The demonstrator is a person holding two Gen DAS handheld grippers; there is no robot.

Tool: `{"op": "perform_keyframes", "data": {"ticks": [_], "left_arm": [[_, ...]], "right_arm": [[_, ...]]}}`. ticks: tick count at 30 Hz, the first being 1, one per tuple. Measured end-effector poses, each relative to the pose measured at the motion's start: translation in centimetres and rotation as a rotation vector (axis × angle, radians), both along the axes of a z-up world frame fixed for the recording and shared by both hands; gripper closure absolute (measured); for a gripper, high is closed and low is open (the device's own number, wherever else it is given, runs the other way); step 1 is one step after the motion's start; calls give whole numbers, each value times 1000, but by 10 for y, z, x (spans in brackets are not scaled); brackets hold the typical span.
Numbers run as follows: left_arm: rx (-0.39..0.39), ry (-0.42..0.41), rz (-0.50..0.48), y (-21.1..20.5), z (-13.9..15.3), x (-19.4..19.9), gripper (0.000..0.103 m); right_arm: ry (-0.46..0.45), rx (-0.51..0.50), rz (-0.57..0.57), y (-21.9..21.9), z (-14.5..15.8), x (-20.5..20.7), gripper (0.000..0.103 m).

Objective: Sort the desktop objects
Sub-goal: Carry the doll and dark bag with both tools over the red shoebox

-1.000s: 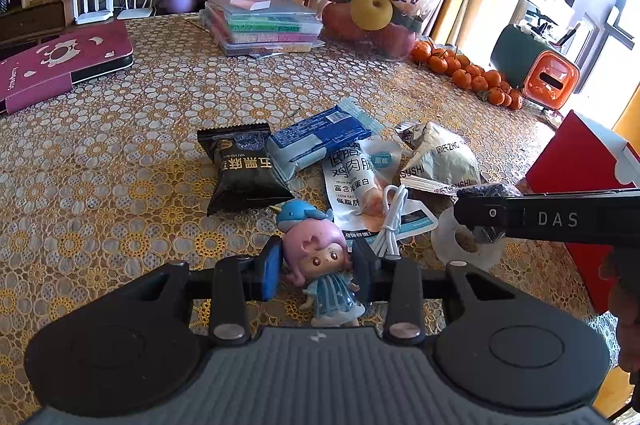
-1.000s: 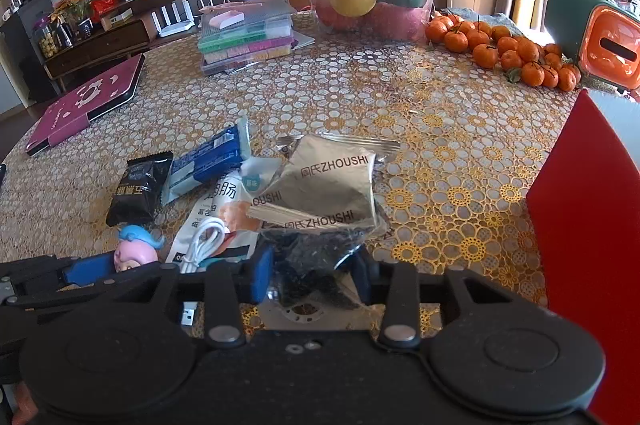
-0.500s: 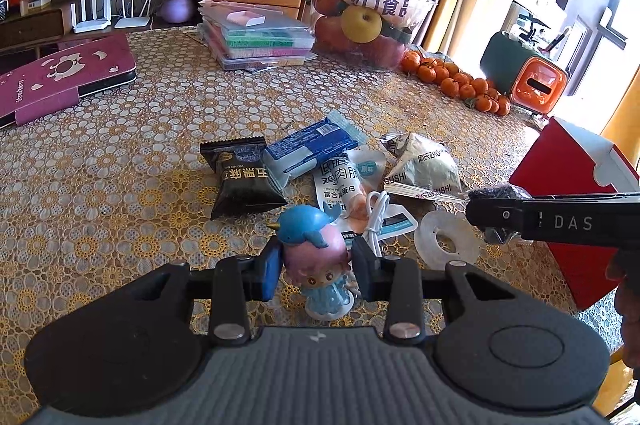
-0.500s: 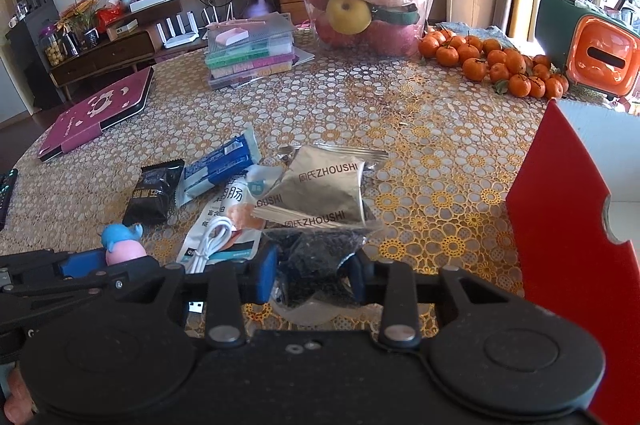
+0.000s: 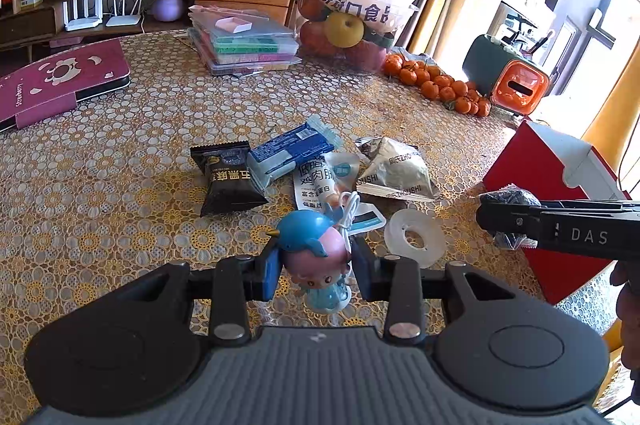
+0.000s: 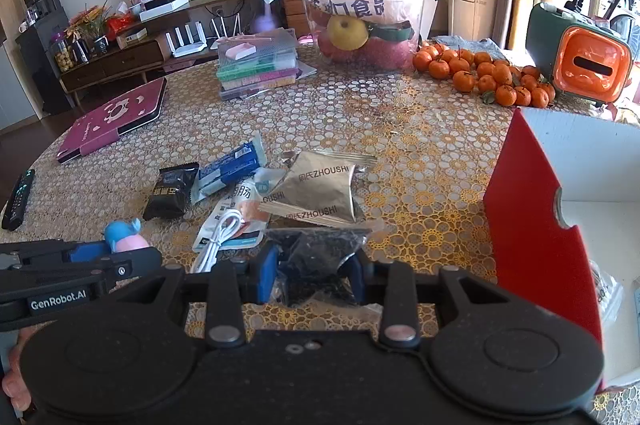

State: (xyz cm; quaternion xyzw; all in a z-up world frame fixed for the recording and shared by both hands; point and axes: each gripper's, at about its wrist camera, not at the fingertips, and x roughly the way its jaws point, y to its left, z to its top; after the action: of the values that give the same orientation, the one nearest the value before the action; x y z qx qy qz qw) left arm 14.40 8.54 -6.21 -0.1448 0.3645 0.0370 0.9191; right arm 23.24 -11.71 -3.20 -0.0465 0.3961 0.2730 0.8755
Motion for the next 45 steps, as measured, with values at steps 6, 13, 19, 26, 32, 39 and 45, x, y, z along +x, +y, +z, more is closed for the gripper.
{"op": "perform_keyframes", "data": {"ticks": [6,13,19,26,32,39,45], "left_arm": [[-16,-10,-43,-12,18,-4,67],[-6,-36,-96,-33,40,-10,67],[2,-56,-140,-55,56,-11,67],[3,-80,-197,-84,72,-9,67],[4,-97,-243,-109,83,-3,67],[12,-110,-302,-141,91,7,67],[14,-118,-349,-167,95,18,67]], "right_arm": [[-11,20,-6,-14,14,-11,67],[-29,42,-13,-33,27,-25,67],[-62,62,-27,-52,41,-36,67],[-95,74,-59,-81,56,-43,67],[-118,83,-88,-108,66,-51,67],[-142,77,-123,-136,73,-54,67],[-157,66,-150,-159,77,-52,67]]}}
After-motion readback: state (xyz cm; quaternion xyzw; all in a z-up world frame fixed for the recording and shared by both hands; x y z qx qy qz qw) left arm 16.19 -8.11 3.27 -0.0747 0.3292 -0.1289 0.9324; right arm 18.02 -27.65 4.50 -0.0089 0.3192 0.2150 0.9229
